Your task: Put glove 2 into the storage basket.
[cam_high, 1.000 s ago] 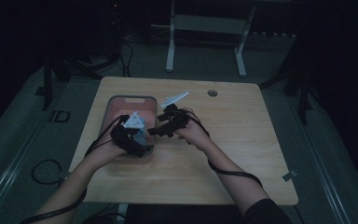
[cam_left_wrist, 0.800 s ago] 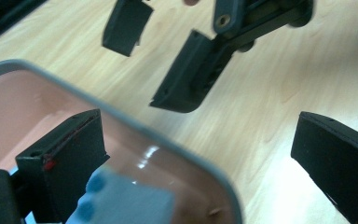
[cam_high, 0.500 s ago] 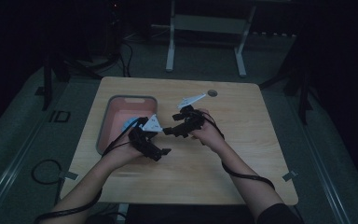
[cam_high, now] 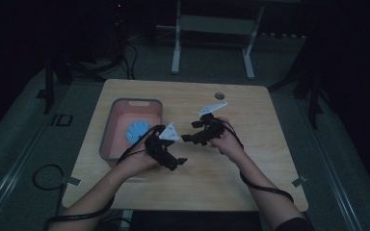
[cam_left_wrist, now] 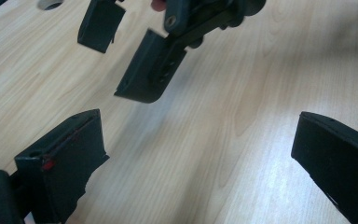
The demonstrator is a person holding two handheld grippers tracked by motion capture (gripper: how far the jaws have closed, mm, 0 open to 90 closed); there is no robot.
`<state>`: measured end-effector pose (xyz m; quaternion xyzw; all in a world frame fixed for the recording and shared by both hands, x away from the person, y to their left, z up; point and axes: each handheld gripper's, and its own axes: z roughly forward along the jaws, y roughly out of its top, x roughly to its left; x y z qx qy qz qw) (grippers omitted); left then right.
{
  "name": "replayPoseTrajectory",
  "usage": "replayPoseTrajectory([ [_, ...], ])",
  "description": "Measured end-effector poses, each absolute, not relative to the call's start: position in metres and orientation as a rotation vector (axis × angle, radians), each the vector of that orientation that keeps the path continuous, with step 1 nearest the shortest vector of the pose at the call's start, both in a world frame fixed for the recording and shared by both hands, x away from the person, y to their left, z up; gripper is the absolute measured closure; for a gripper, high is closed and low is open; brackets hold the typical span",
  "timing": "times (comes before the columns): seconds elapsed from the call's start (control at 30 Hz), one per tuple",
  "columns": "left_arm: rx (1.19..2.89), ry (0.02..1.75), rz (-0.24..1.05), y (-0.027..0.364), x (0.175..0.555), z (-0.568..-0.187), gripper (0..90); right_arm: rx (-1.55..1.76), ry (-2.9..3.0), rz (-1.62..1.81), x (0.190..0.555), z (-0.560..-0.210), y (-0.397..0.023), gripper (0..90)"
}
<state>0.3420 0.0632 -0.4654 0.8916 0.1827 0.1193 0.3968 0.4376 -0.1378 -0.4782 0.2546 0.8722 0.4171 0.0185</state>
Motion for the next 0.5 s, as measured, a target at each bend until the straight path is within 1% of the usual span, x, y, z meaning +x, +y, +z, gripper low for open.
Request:
replayPoseTrajectory([
  [0.17, 2.279, 0.376, 0.248, 0.043, 0.334, -0.476, 3.0, 0.831, 2.703, 1.288, 0.43, -0.491, -0.152, 16.5],
  [0.5, 2.255, 0.33, 0.197, 0.022, 0.327, -0.494, 3.1, 0.863, 2.708, 1.267, 0.419, -0.512, -0.173, 16.5],
])
